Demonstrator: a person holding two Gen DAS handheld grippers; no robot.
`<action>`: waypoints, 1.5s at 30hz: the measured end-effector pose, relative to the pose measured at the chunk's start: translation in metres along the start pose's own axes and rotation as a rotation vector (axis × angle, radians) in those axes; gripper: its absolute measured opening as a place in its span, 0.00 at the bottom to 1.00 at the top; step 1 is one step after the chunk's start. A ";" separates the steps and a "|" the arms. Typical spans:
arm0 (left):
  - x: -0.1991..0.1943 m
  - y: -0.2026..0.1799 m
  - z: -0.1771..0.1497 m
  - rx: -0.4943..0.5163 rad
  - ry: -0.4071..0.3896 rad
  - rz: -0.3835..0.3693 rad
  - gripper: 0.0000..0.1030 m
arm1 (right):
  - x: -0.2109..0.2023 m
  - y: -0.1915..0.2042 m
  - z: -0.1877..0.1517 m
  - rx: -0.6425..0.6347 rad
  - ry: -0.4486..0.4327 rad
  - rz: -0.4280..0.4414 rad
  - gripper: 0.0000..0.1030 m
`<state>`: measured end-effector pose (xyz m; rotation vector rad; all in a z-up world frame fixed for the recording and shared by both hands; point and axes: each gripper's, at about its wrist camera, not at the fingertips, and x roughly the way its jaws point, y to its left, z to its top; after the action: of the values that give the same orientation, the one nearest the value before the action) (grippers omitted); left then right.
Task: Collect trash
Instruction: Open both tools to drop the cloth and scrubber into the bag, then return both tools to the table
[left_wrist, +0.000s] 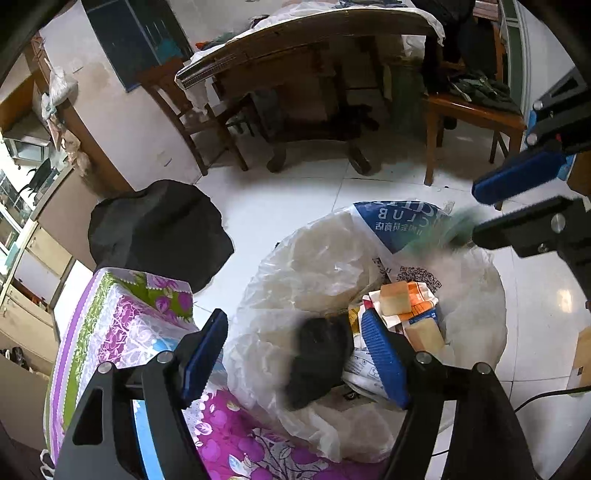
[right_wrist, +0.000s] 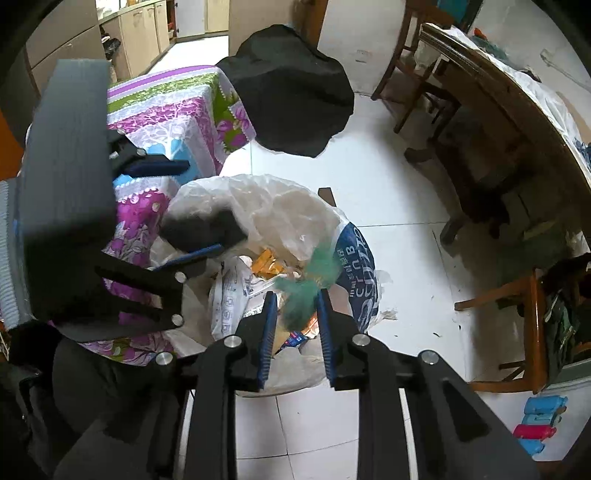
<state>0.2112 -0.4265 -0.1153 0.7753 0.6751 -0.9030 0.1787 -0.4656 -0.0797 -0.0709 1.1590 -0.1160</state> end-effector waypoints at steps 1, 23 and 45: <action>0.000 0.001 0.000 -0.003 0.000 0.002 0.73 | 0.001 0.000 -0.001 0.001 0.000 0.000 0.20; -0.030 0.012 -0.037 -0.082 -0.008 0.056 0.73 | -0.005 0.019 -0.023 0.033 -0.054 0.029 0.20; -0.182 0.162 -0.298 -0.711 -0.116 0.278 0.94 | 0.009 0.155 -0.028 0.268 -0.499 0.311 0.61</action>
<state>0.2144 -0.0428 -0.0885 0.1687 0.7020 -0.3983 0.1647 -0.3133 -0.1173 0.3031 0.6378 0.0239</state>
